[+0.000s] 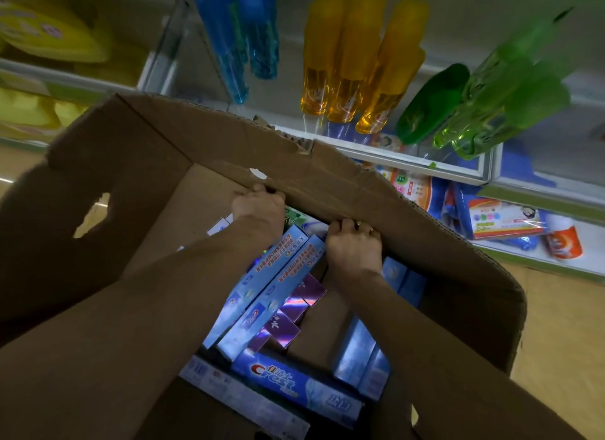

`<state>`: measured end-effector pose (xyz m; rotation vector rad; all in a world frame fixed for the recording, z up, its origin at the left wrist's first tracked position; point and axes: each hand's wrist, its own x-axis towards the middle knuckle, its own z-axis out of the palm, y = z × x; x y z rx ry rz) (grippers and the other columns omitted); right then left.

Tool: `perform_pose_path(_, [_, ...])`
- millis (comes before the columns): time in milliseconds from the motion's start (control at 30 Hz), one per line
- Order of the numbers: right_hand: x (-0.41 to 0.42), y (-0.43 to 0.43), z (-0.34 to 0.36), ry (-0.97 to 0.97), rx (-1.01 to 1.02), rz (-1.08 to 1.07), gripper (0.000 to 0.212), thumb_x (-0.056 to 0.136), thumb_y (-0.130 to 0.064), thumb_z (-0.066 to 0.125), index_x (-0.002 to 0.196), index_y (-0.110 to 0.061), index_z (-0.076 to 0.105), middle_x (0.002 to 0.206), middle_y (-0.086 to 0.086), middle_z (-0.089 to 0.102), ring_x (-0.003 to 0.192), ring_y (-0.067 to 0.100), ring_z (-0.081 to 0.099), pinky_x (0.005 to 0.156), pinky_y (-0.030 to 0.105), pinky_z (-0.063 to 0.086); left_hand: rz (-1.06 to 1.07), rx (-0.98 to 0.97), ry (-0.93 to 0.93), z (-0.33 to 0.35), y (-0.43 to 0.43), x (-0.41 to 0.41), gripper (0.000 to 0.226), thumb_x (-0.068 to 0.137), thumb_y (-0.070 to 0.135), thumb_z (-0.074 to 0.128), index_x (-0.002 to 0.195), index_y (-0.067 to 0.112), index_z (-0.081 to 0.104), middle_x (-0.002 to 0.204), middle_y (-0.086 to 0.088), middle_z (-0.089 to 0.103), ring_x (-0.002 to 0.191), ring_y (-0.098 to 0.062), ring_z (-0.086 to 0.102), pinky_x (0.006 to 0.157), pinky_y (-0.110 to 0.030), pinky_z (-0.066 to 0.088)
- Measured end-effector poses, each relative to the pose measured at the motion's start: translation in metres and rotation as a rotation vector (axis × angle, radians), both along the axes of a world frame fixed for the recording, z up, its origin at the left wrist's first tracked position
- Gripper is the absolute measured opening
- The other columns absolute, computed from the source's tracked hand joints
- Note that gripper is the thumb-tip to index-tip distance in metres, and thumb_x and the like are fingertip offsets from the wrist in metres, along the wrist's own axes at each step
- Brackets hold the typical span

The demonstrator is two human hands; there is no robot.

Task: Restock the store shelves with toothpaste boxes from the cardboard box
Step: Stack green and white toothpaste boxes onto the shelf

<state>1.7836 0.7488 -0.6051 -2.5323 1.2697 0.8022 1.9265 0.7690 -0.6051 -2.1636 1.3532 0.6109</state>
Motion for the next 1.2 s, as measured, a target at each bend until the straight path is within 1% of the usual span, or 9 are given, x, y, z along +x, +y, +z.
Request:
perform_pose_path(100, [0.003, -0.002, 0.005, 0.014, 0.001, 0.025, 0.034, 0.1, -0.008, 0.033, 0.132, 0.0, 0.041, 0.132, 0.021, 0.046, 0.118, 0.039, 0.049, 0.093, 0.044, 0.041, -0.014, -0.017, -0.02, 0.002, 0.0, 0.001, 0.036, 0.092, 0.014, 0.048, 0.127, 0.019, 0.052, 0.128, -0.014, 0.048, 0.115, -0.031, 0.05, 0.097, -0.04, 0.037])
perform_pose_path(233, [0.002, -0.002, 0.017, 0.018, 0.047, 0.001, 0.035, 0.101, -0.008, 0.034, 0.133, -0.001, 0.041, 0.134, 0.02, 0.044, 0.118, 0.037, 0.052, 0.091, 0.042, 0.044, -0.041, -0.068, -0.038, 0.014, 0.002, 0.002, 0.034, 0.091, 0.01, 0.048, 0.123, 0.017, 0.056, 0.124, -0.013, 0.051, 0.112, -0.029, 0.052, 0.094, -0.04, 0.039])
perform_pose_path(400, [0.0, 0.004, 0.047, -0.01, 0.013, -0.009, 0.038, 0.097, -0.007, 0.041, 0.135, -0.002, 0.039, 0.134, 0.018, 0.042, 0.116, 0.035, 0.054, 0.09, 0.041, 0.046, -0.007, -0.134, 0.014, 0.041, 0.005, 0.01, 0.036, 0.09, 0.008, 0.047, 0.124, 0.018, 0.055, 0.125, -0.012, 0.046, 0.114, -0.031, 0.047, 0.096, -0.041, 0.036])
perform_pose_path(533, [0.001, 0.004, 0.084, -0.094, 0.015, -0.008, 0.048, 0.096, -0.009, 0.046, 0.141, -0.008, 0.03, 0.137, 0.017, 0.036, 0.12, 0.036, 0.048, 0.089, 0.043, 0.047, 0.038, -0.195, 0.043, 0.081, 0.01, 0.028, 0.035, 0.092, 0.019, 0.054, 0.126, 0.022, 0.052, 0.125, -0.01, 0.043, 0.115, -0.031, 0.047, 0.096, -0.042, 0.034])
perform_pose_path(667, [0.013, 0.002, 0.127, -0.202, 0.01, -0.006, 0.063, 0.089, -0.011, 0.059, 0.144, -0.014, 0.026, 0.139, 0.014, 0.033, 0.125, 0.035, 0.04, 0.093, 0.042, 0.044, 0.061, -0.262, 0.032, 0.125, 0.025, 0.048, 0.038, 0.088, 0.032, 0.061, 0.125, 0.024, 0.051, 0.124, -0.008, 0.044, 0.114, -0.03, 0.049, 0.096, -0.043, 0.035])
perform_pose_path(800, [0.033, -0.001, 0.176, -0.368, -0.033, 0.004, 0.053, 0.093, -0.016, 0.052, 0.142, -0.015, 0.033, 0.135, 0.01, 0.037, 0.123, 0.03, 0.039, 0.093, 0.038, 0.042, 0.106, -0.318, 0.007, 0.177, 0.04, 0.072, 0.042, 0.09, 0.03, 0.057, 0.13, 0.023, 0.048, 0.129, -0.008, 0.044, 0.119, -0.03, 0.048, 0.098, -0.043, 0.036])
perform_pose_path(900, [0.045, 0.0, 0.212, -0.489, -0.074, 0.018, 0.048, 0.093, -0.022, 0.053, 0.139, -0.018, 0.04, 0.133, 0.007, 0.04, 0.123, 0.026, 0.039, 0.093, 0.033, 0.04, 0.144, -0.351, -0.01, 0.216, 0.05, 0.087, 0.044, 0.089, 0.029, 0.058, 0.13, 0.022, 0.047, 0.128, -0.008, 0.045, 0.118, -0.029, 0.05, 0.097, -0.042, 0.037])
perform_pose_path(1033, [0.063, 0.002, 0.253, -0.546, -0.102, 0.068, 0.045, 0.093, -0.025, 0.054, 0.136, -0.018, 0.044, 0.127, 0.005, 0.043, 0.12, 0.024, 0.042, 0.092, 0.034, 0.041, 0.199, -0.411, -0.059, 0.264, 0.065, 0.1, 0.043, 0.089, 0.03, 0.057, 0.13, 0.023, 0.047, 0.132, -0.007, 0.043, 0.12, -0.028, 0.05, 0.098, -0.04, 0.035])
perform_pose_path(1200, [0.088, 0.005, 0.302, -0.61, -0.106, 0.196, 0.045, 0.093, -0.027, 0.055, 0.135, -0.018, 0.045, 0.125, 0.005, 0.046, 0.118, 0.023, 0.044, 0.094, 0.035, 0.042, 0.274, -0.433, -0.137, 0.321, 0.09, 0.114, 0.042, 0.09, 0.039, 0.057, 0.127, 0.023, 0.048, 0.127, -0.007, 0.046, 0.118, -0.029, 0.051, 0.099, -0.043, 0.034])
